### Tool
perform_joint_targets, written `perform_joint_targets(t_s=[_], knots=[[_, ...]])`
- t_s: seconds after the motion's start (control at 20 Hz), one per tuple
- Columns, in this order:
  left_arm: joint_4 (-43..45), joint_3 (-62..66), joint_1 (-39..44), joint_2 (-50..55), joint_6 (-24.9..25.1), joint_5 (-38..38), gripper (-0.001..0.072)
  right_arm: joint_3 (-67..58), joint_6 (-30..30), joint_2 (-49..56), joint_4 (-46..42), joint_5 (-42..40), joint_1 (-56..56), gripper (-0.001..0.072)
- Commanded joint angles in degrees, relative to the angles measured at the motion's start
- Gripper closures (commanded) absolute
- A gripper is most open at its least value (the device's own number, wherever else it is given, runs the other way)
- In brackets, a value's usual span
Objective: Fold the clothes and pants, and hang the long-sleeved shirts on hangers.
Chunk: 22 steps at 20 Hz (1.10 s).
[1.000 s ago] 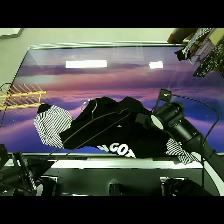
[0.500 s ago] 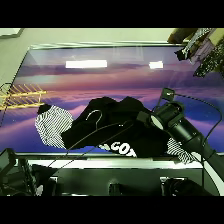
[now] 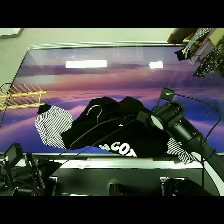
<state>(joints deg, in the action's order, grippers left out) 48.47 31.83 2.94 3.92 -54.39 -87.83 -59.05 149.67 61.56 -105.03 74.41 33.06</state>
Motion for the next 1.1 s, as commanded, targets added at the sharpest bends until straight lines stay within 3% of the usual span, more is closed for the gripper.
perform_joint_targets(t_s=[0.0,0.3,0.5,1.05], knots=[[-1.27,-0.79,0.04,-0.02,0.61,0.28,0.0688,0.00,-0.44,0.04,0.11,0.04,0.04,0.0684],[-3.93,-0.74,0.02,-0.17,0.37,-4.68,0.0689,0.00,0.20,0.04,-0.68,0.15,0.04,0.0684],[-3.28,-0.83,0.02,0.13,0.68,-0.94,0.0690,0.00,0.07,0.02,-0.42,-0.52,0.07,0.0684],[-3.45,-0.79,4.59,12.13,12.09,2.47,0.0688,-0.42,-2.03,-0.02,1.09,-0.81,0.04,0.0684]])
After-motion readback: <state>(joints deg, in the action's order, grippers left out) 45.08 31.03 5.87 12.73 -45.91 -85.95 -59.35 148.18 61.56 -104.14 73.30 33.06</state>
